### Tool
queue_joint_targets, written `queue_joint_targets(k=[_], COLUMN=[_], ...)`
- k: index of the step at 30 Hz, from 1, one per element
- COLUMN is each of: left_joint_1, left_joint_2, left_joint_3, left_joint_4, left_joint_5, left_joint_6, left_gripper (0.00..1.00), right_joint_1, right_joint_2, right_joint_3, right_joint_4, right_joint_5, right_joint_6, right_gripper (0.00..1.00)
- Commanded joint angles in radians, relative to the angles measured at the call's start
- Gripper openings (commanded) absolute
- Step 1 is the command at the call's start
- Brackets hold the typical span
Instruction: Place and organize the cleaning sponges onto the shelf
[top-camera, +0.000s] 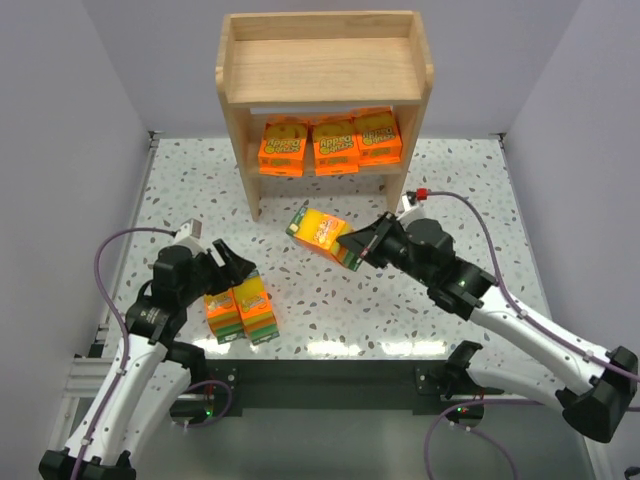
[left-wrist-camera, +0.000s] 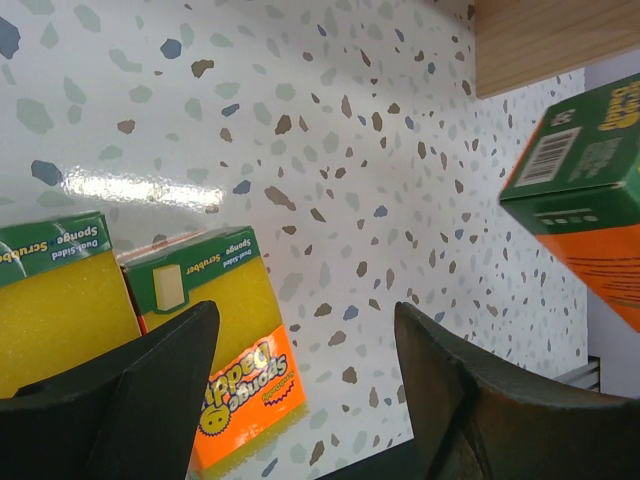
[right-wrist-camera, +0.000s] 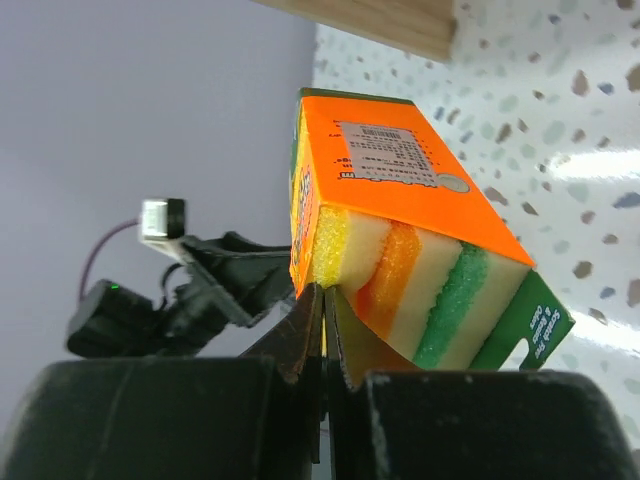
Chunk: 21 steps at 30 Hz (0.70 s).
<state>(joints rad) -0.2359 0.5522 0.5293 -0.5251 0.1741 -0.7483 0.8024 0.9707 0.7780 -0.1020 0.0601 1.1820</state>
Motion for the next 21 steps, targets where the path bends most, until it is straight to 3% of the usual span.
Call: queue_joint_targets(k=[1, 9, 16, 21], left_joint_1=[0.0, 0.001, 0.001, 0.001], left_joint_2=[-0.001, -0.008, -0.017, -0.018], left_joint_3=[0.046, 0.054, 0.084, 0.11], left_joint_4=[0.027, 0.022, -0.006, -0.016], left_joint_5=[-0.005, 0.004, 0.002, 0.007], left_joint_6=[0.0, -0.008, -0.002, 0.0], left_gripper=[0.76, 0.76, 0.76, 0.76], right_joint_1=[-0.006, -0.011, -0.065, -0.129], right_joint_2=[-0.047, 0.026, 0.167, 0.259], right_joint_3=[0.127, 0.424, 0.765, 0.923], right_joint_4=[-0.065, -0.025, -0.031, -0.059], right_joint_5=[0.015, -0.059, 0.032, 0.24], right_joint_6=[-0.064, -0.122, -0.189, -0.193], right_gripper=[0.0, 0.0, 0.0, 0.0])
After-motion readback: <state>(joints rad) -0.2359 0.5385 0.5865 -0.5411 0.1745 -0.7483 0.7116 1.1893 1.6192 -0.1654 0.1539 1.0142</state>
